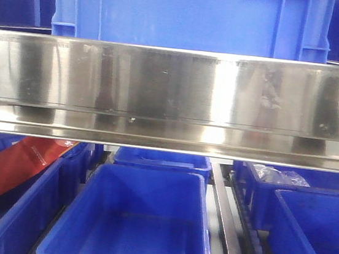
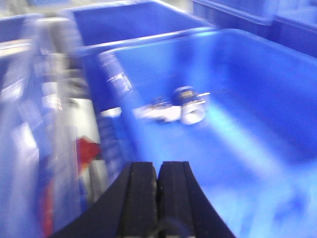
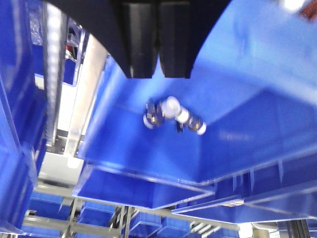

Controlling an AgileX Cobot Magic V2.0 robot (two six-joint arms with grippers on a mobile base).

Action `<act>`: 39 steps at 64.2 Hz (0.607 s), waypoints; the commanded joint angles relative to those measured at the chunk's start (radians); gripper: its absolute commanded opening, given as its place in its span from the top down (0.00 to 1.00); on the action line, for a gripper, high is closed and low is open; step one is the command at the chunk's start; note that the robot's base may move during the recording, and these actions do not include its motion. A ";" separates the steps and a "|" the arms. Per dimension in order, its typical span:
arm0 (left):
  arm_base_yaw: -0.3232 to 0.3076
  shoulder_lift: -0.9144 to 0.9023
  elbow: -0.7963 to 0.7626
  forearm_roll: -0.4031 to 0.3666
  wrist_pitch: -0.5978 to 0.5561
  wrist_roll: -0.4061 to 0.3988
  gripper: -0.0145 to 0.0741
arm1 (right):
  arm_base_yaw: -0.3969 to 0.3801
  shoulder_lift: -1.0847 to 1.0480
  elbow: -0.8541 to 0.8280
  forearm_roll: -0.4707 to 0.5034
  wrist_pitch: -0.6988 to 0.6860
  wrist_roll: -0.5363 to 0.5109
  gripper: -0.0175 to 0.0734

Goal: Place valve from conveyor to right shelf box

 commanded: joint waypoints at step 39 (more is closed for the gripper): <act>0.004 -0.719 0.822 -0.014 -0.365 -0.004 0.96 | 0.001 -0.534 0.672 -0.012 -0.215 0.000 0.99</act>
